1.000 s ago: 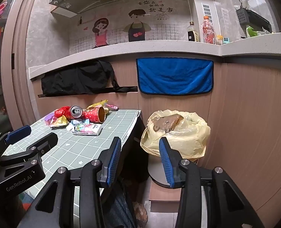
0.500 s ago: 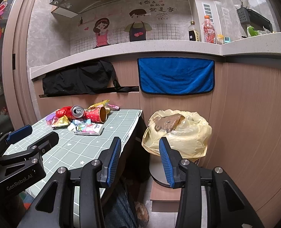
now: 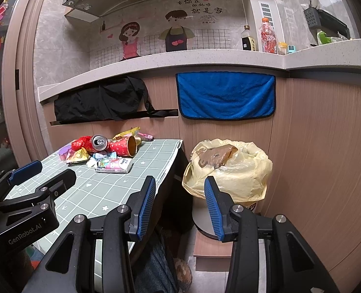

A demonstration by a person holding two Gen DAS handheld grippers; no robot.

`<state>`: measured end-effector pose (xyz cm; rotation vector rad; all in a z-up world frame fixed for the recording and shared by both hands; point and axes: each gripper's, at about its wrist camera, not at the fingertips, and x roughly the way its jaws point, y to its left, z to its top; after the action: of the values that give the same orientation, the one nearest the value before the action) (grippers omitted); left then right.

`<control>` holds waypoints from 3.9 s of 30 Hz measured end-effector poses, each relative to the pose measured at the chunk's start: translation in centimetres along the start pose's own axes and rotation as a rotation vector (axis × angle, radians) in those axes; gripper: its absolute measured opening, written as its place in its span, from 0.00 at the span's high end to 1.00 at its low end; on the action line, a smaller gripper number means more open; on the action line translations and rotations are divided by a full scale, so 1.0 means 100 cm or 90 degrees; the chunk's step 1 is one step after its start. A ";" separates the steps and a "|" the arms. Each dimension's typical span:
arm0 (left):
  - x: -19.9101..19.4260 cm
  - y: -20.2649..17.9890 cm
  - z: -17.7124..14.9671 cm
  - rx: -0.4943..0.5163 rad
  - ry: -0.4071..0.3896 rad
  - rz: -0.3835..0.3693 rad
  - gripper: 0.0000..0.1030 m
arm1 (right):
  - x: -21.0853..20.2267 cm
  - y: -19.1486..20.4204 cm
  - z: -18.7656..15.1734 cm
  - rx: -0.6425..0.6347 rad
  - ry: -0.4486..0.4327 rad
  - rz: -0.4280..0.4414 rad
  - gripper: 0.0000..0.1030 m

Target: Collect trash

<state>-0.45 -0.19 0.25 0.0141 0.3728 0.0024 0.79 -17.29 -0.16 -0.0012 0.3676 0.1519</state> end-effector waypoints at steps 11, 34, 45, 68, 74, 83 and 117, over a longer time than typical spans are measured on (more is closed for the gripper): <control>0.000 0.001 0.000 -0.001 0.001 0.000 0.25 | -0.001 -0.001 0.000 0.001 0.002 0.002 0.62; 0.001 0.003 -0.002 -0.004 0.001 -0.001 0.25 | 0.000 0.000 -0.001 0.002 0.002 0.001 0.62; 0.007 -0.005 0.003 -0.016 0.012 0.004 0.25 | 0.008 -0.002 -0.005 0.000 0.011 0.002 0.62; 0.179 0.165 0.040 -0.089 0.105 0.056 0.25 | 0.210 0.071 0.063 -0.073 0.112 0.104 0.62; 0.209 0.217 0.043 -0.076 0.108 0.077 0.24 | 0.247 0.087 0.064 -0.075 0.144 0.113 0.62; 0.286 0.353 0.046 -0.147 0.169 0.191 0.24 | 0.283 0.100 0.068 -0.049 0.175 0.109 0.62; 0.321 0.399 0.043 -0.242 0.241 0.128 0.41 | 0.319 0.213 0.104 -0.126 0.204 0.289 0.62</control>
<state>30.99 39.84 -6.83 -0.3292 0.7434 0.2770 30.76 8.81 -1.32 -0.1393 0.6690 0.6420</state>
